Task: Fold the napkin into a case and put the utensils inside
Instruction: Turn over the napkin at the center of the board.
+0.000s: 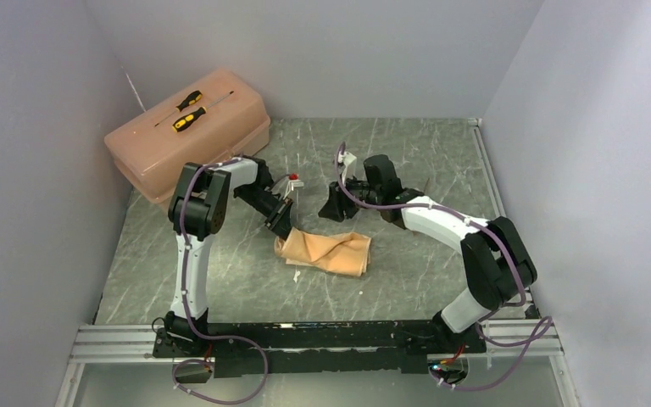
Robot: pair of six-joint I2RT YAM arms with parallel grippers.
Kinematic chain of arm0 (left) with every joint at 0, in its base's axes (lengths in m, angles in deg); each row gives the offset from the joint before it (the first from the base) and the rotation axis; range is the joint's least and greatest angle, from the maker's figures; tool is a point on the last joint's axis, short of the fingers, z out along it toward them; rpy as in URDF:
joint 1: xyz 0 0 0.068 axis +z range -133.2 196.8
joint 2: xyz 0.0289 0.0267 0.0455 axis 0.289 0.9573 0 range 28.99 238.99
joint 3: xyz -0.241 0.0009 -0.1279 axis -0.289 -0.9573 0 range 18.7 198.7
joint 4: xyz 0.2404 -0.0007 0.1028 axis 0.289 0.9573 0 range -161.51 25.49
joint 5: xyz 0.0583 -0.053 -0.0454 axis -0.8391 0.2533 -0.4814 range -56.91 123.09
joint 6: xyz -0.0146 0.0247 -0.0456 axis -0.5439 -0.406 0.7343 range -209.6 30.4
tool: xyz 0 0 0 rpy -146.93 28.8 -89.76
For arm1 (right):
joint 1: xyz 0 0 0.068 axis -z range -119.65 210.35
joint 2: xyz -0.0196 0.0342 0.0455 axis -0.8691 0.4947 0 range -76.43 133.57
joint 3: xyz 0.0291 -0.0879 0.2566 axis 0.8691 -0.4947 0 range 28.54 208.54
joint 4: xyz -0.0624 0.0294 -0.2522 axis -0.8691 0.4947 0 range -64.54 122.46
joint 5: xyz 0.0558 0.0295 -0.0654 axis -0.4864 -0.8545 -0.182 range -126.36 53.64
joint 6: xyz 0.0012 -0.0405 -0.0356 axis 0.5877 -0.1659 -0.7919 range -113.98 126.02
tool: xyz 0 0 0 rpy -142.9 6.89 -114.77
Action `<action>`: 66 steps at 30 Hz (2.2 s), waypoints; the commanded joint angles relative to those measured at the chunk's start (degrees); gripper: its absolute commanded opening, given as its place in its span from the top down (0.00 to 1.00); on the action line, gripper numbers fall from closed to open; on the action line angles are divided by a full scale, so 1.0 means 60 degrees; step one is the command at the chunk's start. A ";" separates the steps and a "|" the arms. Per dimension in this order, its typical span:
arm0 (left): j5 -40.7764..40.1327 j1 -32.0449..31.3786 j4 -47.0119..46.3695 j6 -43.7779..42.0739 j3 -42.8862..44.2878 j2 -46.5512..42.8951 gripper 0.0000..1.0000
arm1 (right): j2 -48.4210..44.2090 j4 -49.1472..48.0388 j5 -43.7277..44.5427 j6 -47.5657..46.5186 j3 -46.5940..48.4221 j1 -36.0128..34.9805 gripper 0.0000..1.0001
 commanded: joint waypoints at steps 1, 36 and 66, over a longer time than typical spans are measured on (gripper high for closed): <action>0.0163 0.0245 -0.0048 -0.0067 -0.0120 0.0210 0.97 | -0.0376 -0.1544 -0.1052 0.0815 -0.0008 -0.0568 0.64; -0.4182 0.0836 -0.0080 0.1021 -0.0150 -0.2906 0.04 | 0.3899 -0.0801 0.0854 0.1680 0.0253 -0.1314 0.97; -0.5976 -0.1360 -0.3966 0.1106 -0.2856 -0.3422 0.04 | 0.3792 -0.3134 -0.1849 0.3528 -0.0415 -0.0694 1.00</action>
